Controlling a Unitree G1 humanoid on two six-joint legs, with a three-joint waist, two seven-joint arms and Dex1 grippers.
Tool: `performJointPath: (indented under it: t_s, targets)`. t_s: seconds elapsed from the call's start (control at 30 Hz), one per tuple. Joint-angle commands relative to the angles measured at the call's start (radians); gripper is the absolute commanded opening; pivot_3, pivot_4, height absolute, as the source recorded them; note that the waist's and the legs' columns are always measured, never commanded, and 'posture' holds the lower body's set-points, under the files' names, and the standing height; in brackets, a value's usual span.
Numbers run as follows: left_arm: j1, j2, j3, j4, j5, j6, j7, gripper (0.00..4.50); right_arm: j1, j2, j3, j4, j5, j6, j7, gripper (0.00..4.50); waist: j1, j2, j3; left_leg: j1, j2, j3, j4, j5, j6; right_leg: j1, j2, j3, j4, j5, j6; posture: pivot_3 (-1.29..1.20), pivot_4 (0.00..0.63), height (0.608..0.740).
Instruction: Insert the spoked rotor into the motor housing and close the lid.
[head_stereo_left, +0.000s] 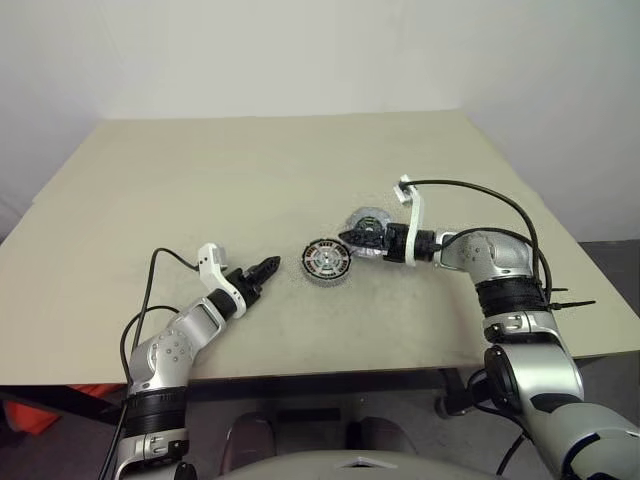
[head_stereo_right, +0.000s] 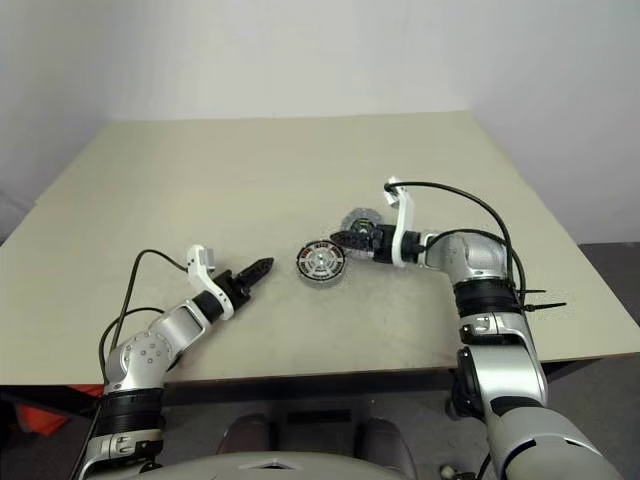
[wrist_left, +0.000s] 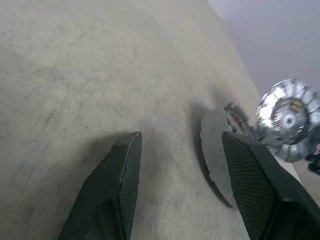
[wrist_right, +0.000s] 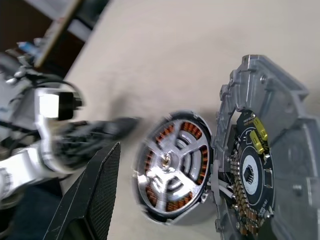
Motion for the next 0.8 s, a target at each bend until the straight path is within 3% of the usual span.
performJointPath:
  t_s: [0.03,0.53,0.7,0.8]
  targets:
    - [0.005,0.001,-0.009,0.007,0.013,0.011,0.013,2.73,-0.013,0.008,0.004,-0.118,0.056,0.016,0.033,4.17,0.001,0.000,0.000,0.000,0.000,0.000,0.000,0.000,0.000,0.000,0.000,0.000,0.000,0.000,0.000,0.00,0.000,0.740]
    - [-0.001,0.009,0.006,0.014,0.015,0.004,0.013,2.73,0.011,0.015,0.119,-0.178,-0.007,-0.083,0.032,4.17,0.003,0.000,0.000,0.000,0.000,0.000,0.000,0.000,-0.001,0.000,0.000,0.000,0.000,0.000,0.000,0.00,0.000,0.740]
    - [0.000,0.018,0.003,0.004,0.020,-0.007,0.001,2.73,0.086,-0.024,0.204,-0.233,-0.157,-0.487,0.115,4.17,0.005,0.000,0.000,0.000,0.000,0.000,-0.001,0.000,-0.001,-0.001,0.000,0.000,0.000,-0.002,0.003,0.00,0.000,0.740]
    - [0.003,0.041,-0.020,-0.027,0.041,-0.033,-0.031,2.73,0.124,-0.070,0.267,-0.248,-0.191,-0.593,0.233,4.17,0.006,0.000,0.000,-0.001,0.000,0.000,-0.001,0.000,-0.001,-0.001,0.000,0.000,0.000,-0.002,0.004,0.00,0.000,0.740]
